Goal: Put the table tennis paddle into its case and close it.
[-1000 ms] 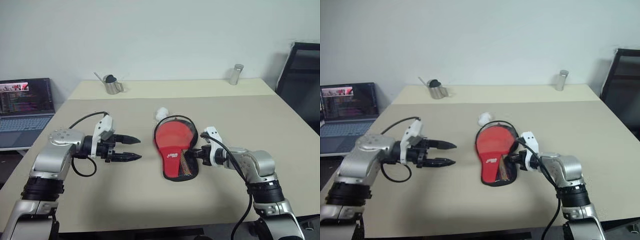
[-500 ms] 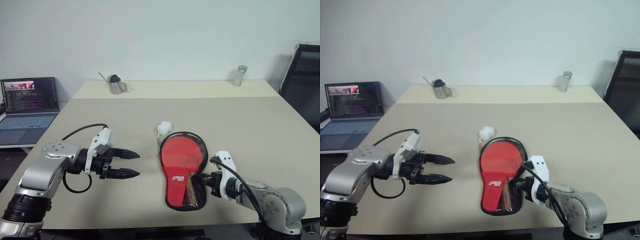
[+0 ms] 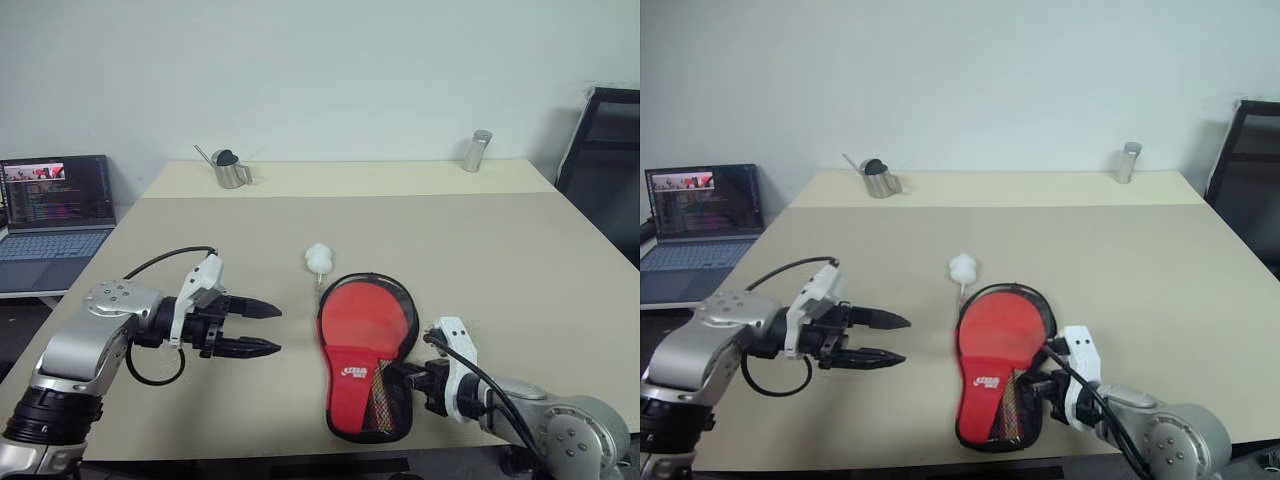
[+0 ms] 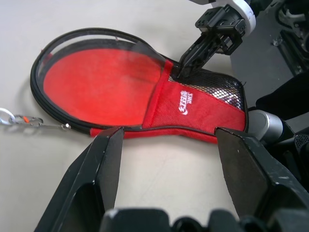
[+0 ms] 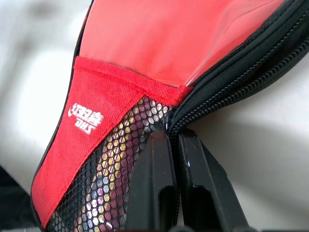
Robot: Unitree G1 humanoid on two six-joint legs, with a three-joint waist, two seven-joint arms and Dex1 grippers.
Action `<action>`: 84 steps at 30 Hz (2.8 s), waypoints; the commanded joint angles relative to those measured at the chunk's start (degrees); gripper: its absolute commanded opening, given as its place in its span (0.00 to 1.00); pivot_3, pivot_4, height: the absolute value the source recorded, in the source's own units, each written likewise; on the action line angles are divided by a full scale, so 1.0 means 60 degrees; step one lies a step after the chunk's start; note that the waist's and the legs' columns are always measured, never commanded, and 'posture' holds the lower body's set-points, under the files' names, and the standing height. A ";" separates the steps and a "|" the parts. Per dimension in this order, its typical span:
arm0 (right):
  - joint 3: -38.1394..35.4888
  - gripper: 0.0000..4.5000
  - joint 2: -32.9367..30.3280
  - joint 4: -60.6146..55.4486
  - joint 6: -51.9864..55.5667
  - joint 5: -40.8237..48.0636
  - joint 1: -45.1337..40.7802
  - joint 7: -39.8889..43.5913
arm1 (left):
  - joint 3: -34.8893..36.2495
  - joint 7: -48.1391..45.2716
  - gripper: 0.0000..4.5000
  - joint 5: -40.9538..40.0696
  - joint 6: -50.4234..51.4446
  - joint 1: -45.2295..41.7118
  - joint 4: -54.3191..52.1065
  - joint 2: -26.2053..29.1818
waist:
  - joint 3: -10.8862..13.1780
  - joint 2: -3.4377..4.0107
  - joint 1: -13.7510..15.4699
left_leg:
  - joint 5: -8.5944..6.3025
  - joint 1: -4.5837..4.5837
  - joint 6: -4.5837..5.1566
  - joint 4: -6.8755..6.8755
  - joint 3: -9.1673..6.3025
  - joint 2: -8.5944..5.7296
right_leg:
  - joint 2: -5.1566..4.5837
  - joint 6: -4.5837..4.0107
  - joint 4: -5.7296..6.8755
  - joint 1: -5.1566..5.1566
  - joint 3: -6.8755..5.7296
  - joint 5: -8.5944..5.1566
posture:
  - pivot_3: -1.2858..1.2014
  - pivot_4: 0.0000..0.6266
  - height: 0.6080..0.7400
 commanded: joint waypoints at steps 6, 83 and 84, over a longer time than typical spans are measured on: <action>-0.0137 0.00 -0.0562 0.0000 0.0078 0.1496 -0.0019 -0.0540 | 0.0072 -0.0010 0.72 -0.0142 -0.0007 -0.0105 -0.0285 0.0196 | 0.0000 0.0000 0.0001 | 0.0000 0.0000 0.0000 -0.0001 0.0001 0.0001 | 0.0001 0.0001 0.0000 0.0000 0.0000 -0.0001 | 0.52 0.24 1.00; 0.4888 1.00 -0.2125 0.2544 -0.6013 -0.3808 -0.3069 0.2789 | -0.1025 0.5898 0.91 0.5104 -0.3228 -0.7452 1.2955 -0.5961 | -0.0007 -0.0028 0.0039 | 0.0000 -0.0023 0.0001 0.0021 -0.0008 -0.0018 | -0.0001 0.0013 -0.0003 -0.0004 -0.0020 0.0007 | 0.52 0.24 1.00; 0.4882 1.00 -0.2101 0.2566 -0.6037 -0.3864 -0.3071 0.2788 | -0.1001 0.5932 0.86 0.5107 -0.3266 -0.7427 1.2954 -0.5953 | -0.0007 -0.0028 0.0039 | 0.0000 -0.0023 0.0001 0.0021 -0.0008 -0.0018 | -0.0002 0.0013 -0.0003 -0.0004 -0.0020 0.0007 | 0.52 0.24 1.00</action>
